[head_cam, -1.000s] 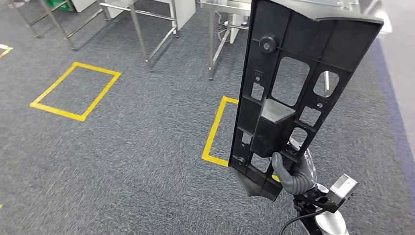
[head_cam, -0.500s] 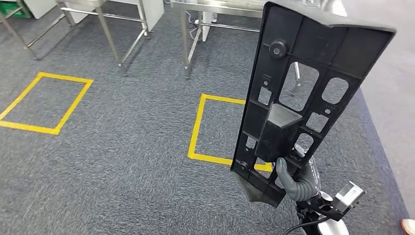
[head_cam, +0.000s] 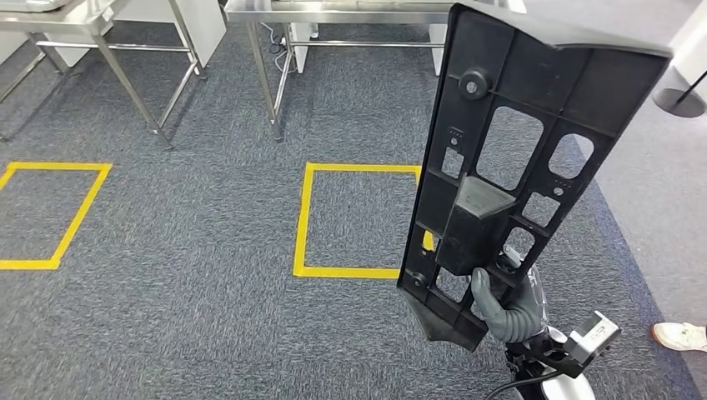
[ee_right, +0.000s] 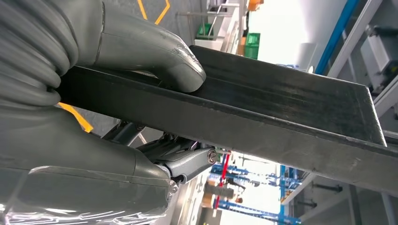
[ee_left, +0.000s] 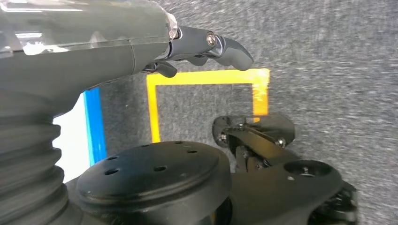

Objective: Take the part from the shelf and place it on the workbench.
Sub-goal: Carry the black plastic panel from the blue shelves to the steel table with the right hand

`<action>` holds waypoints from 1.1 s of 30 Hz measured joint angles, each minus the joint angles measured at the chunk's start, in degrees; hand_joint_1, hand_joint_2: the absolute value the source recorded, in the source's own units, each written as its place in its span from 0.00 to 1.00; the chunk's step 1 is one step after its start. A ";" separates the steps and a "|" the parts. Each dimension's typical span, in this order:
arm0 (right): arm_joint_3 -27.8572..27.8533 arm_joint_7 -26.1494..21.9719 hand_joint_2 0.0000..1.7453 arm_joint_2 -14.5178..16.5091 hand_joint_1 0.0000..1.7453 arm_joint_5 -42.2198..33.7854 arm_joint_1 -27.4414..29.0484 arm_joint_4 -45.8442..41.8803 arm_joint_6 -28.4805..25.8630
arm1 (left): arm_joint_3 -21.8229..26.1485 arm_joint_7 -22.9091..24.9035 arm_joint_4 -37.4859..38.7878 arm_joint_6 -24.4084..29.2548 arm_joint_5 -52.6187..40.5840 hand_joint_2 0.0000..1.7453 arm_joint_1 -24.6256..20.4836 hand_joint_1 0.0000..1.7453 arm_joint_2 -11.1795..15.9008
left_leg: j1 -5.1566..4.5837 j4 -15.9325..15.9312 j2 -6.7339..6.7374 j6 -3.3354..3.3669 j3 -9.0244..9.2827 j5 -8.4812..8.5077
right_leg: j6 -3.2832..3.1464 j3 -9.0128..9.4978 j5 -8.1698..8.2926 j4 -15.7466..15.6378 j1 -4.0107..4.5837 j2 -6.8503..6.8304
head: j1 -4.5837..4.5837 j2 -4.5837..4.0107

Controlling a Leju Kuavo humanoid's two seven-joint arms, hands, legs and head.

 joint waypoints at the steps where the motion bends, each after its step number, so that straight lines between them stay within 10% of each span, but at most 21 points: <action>1: 0.00 0.00 1.00 0.00 1.00 0.11 -0.01 0.07 -0.01 | 0.01 -0.22 0.00 0.04 -0.07 1.00 0.04 0.00 0.01 | -0.01 -3.34 -0.04 0.26 1.27 2.42 | 0.12 0.44 -0.27 0.07 0.01 0.25 | 0.01 0.00; 4: 0.00 -0.01 1.00 0.00 1.00 0.28 -0.15 0.26 -0.11 | 0.01 -0.56 0.01 0.13 -0.16 1.00 0.15 0.00 0.10 | -0.21 -13.35 -0.50 1.18 5.36 6.14 | 0.85 1.36 -0.92 0.13 0.13 0.74 | 0.01 0.00; 9: 0.00 -0.04 1.00 0.23 1.00 0.37 -0.40 0.51 -0.31 | 0.04 -0.80 0.02 0.10 -0.05 1.00 0.25 0.00 0.21 | -0.16 -16.42 -0.49 2.78 7.80 5.80 | 2.35 0.85 -1.20 2.30 0.10 0.22 | 0.01 0.00; 14: 0.00 -0.10 1.00 0.58 1.00 0.43 -0.76 0.97 -0.33 | 0.07 -0.73 0.02 -0.05 0.08 1.00 0.38 0.00 0.26 | -0.31 -16.81 -0.31 3.15 10.20 4.32 | 2.98 -8.75 -5.50 15.33 -0.24 -0.70 | 0.01 0.00; 19: 0.00 -0.16 1.00 0.68 1.00 0.44 -0.86 1.57 -0.34 | 0.09 -0.63 0.05 -0.05 0.19 1.00 0.49 0.00 0.26 | -0.42 -16.82 -0.26 2.38 13.75 1.07 | 2.31 -6.60 4.20 2.81 0.20 -1.57 | 0.01 0.00; 22: 0.00 -0.33 1.00 0.84 1.00 0.46 -1.01 1.81 -0.50 | 0.10 -0.60 0.09 -0.05 0.17 1.00 0.19 0.00 0.25 | -0.43 -16.63 -0.02 1.36 14.59 0.23 | 0.89 -6.19 4.34 1.92 0.72 -1.49 | 0.03 0.00; 24: 0.00 -0.50 1.00 0.85 1.00 0.45 -1.16 1.81 -0.63 | 0.10 -0.57 0.09 -0.08 0.10 1.00 0.07 0.00 0.24 | -0.29 -13.59 0.00 0.89 13.44 0.46 | 0.22 -5.21 3.81 1.37 0.59 -1.19 | 0.03 0.00; 29: 0.00 -0.59 1.00 0.85 1.00 0.47 -1.37 1.88 -0.63 | 0.10 -0.35 0.09 -0.21 -0.03 1.00 0.05 0.00 0.23 | 0.05 0.67 -0.11 -0.04 2.51 -4.57 | -0.53 -2.78 2.00 0.86 0.51 -0.80 | 0.03 0.00; 33: 0.00 -0.59 1.00 0.85 1.00 0.47 -1.61 1.94 -0.60 | 0.12 -0.06 0.10 -0.30 -0.04 1.00 0.13 0.00 0.26 | -0.20 -9.55 -0.18 0.77 3.15 4.44 | -0.22 -0.43 0.48 0.85 0.61 -0.41 | 0.04 0.00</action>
